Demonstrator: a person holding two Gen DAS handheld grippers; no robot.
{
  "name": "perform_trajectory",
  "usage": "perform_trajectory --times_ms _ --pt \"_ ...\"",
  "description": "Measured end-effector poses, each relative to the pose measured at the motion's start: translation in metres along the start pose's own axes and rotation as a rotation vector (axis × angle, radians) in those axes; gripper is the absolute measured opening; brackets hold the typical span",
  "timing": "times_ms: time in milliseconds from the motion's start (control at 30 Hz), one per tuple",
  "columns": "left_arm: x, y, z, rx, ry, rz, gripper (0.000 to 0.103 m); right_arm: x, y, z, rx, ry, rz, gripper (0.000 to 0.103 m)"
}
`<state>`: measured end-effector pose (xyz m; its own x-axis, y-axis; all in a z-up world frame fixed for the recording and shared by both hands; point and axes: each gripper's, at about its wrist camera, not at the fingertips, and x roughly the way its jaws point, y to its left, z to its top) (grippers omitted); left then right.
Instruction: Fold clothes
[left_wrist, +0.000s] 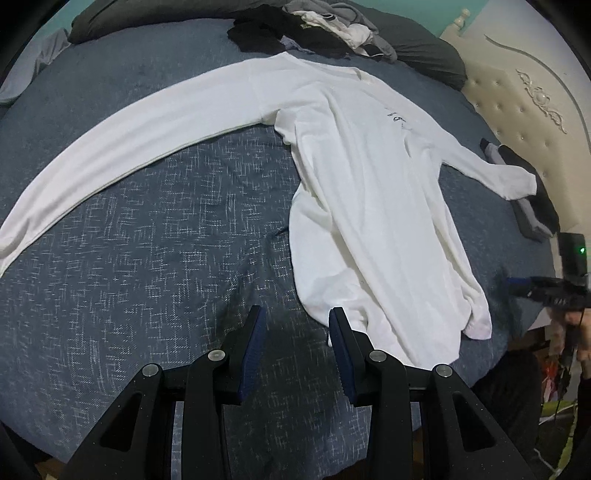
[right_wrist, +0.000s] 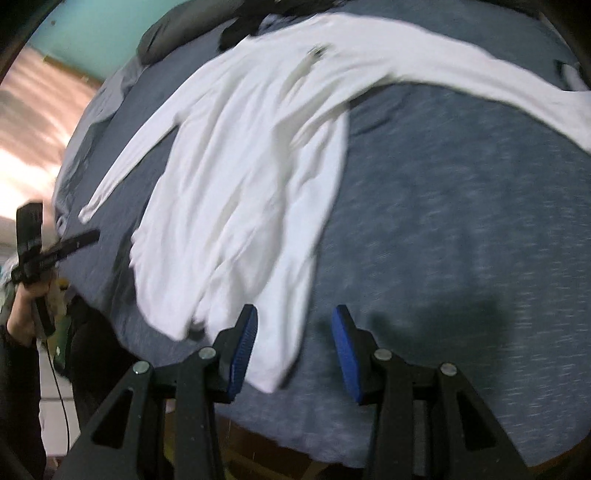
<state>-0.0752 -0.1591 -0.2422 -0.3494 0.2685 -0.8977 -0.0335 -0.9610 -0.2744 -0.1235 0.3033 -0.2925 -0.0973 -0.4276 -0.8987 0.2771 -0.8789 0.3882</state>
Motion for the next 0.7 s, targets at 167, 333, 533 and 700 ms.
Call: perform_trajectory --times_ms 167,333,533,700 --pt "-0.011 0.001 -0.005 0.008 -0.009 0.0 0.039 0.022 0.022 -0.002 -0.028 0.038 0.016 0.043" --pt "-0.019 0.002 -0.009 0.013 -0.012 0.005 0.039 0.04 0.033 -0.001 -0.021 0.052 0.038 0.043" --pt "-0.025 0.004 -0.01 0.009 -0.021 0.012 0.039 0.043 0.037 -0.002 -0.04 0.028 0.019 0.008" --pt "-0.025 0.003 -0.011 0.013 -0.017 0.012 0.039 0.009 0.023 -0.005 -0.022 -0.051 0.018 0.002"
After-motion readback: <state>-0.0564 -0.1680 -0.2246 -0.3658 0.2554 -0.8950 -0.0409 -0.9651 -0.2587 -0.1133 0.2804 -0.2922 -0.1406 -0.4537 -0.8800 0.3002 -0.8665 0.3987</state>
